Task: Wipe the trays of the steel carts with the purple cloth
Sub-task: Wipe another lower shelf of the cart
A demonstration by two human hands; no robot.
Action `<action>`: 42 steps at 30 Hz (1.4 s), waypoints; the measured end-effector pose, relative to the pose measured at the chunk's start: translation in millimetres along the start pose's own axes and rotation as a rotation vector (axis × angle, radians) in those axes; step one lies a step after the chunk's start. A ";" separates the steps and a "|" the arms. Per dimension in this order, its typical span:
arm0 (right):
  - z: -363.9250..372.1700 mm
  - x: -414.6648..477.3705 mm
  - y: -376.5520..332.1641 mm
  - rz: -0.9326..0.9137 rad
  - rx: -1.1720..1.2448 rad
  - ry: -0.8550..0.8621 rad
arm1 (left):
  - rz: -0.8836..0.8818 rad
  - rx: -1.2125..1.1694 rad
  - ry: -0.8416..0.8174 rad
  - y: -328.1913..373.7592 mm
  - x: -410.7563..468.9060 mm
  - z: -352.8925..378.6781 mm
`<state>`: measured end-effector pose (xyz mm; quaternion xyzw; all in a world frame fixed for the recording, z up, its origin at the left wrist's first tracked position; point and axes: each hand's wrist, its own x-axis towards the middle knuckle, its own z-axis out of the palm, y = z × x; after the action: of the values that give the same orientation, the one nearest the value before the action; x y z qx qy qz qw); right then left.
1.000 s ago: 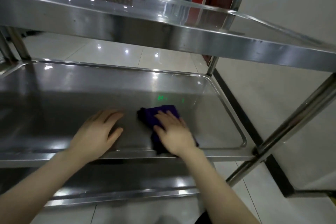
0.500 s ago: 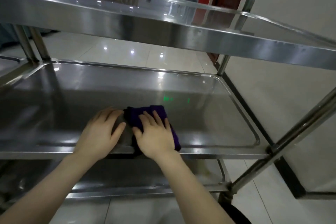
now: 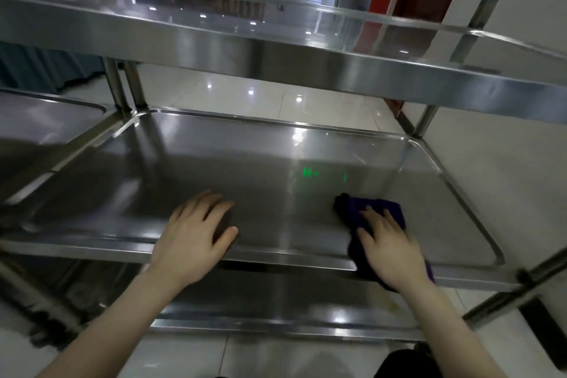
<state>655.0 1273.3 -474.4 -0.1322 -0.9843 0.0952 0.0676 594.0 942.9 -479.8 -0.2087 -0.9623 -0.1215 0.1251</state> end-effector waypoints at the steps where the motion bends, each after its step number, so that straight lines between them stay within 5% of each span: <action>1: 10.2 0.3 -36.8 -0.103 -0.006 0.004 | 0.000 -0.026 0.021 -1.0 -0.9 -0.1; 7: 48.7 2.1 -199.3 -0.582 0.144 -0.118 | -0.035 -0.216 0.103 -29.7 -7.8 -14.7; 10: 41.8 10.2 -162.0 -0.537 0.139 -0.113 | -0.080 -0.056 0.041 -88.9 -23.1 -24.5; 17: 16.4 33.9 -73.3 0.008 0.076 -0.026 | -0.276 0.083 -0.011 -194.1 -43.2 -48.9; 21: 44.6 21.9 -192.7 -0.274 -0.020 -0.006 | -0.289 0.088 0.018 -190.9 -44.0 -44.3; 27: 79.7 8.6 -362.9 -0.742 0.173 -0.215 | -0.406 -0.191 0.113 -203.8 -42.6 -44.9; 31: 70.7 20.0 -303.6 -0.697 0.199 -0.200 | -0.407 -0.210 0.118 -211.9 -43.6 -46.7; 36: 53.3 35.6 -189.5 -0.302 0.120 0.006 | -0.476 -0.202 0.210 -206.9 -42.0 -39.4; 39: 56.0 57.1 -219.8 -0.194 0.058 -0.086 | -0.474 -0.227 0.254 -205.7 -39.9 -37.3; 42: 77.6 64.3 -312.6 -0.464 0.083 -0.175 | -0.458 -0.294 0.287 -206.6 -39.5 -38.3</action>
<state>503.8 981.7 -478.8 0.1087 -0.9857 0.1283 0.0077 546.8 734.8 -492.8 0.0171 -0.9289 -0.3127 0.1975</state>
